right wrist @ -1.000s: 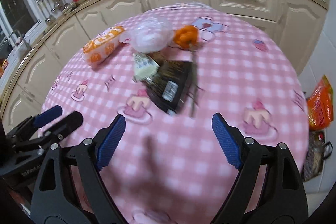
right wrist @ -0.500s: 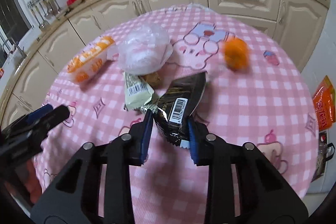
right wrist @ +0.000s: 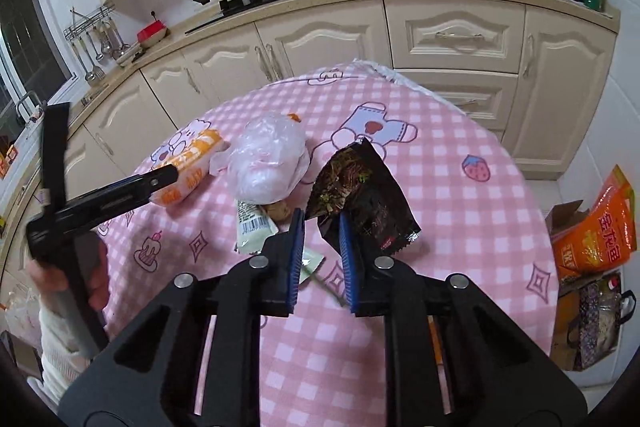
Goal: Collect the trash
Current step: 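Grasp the dark snack packet with the right gripper while the left grasps the orange-printed bag, then carry both packets over the blue bin and open both grippers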
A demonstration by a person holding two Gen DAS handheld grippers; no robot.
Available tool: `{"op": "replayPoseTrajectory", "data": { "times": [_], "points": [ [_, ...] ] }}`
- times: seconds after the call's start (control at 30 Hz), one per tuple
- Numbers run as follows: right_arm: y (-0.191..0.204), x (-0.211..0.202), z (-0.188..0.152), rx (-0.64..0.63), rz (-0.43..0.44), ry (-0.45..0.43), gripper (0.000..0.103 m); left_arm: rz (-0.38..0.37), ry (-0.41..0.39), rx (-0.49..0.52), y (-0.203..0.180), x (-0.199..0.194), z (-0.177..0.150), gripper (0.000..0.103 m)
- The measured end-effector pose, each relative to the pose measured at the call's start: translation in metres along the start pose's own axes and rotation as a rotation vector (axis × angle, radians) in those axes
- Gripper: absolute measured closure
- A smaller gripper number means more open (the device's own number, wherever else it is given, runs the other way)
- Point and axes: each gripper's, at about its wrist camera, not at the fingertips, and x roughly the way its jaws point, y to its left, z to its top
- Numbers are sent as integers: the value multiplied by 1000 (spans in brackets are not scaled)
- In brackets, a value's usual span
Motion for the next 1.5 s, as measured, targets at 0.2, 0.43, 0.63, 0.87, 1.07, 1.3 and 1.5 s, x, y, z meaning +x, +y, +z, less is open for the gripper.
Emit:
{"op": "replayPoseTrajectory", "data": {
  "times": [0.2,0.43,0.63,0.87,1.07,1.3,1.5],
  "points": [
    [-7,0,-7,21,8,17,85,7,-35,27,-2,-5,-4,73],
    [-9,-18,-15,32,6,5,85,12,-112,24,-4,-44,-21,74],
    [-11,-43,-25,45,-2,-17,85,-41,-147,41,-8,-81,-38,74],
    [-20,-76,-44,75,-23,-39,85,-78,-187,103,-36,-120,-68,74],
    [-39,-110,-64,109,-62,-69,86,-123,-211,171,-74,-142,-90,74],
    [-68,-136,-85,132,-110,-77,88,-205,-213,256,-130,-153,-112,74],
    [-82,-127,-95,129,-135,-54,19,-218,-186,283,-151,-145,-120,74]
  ]
}}
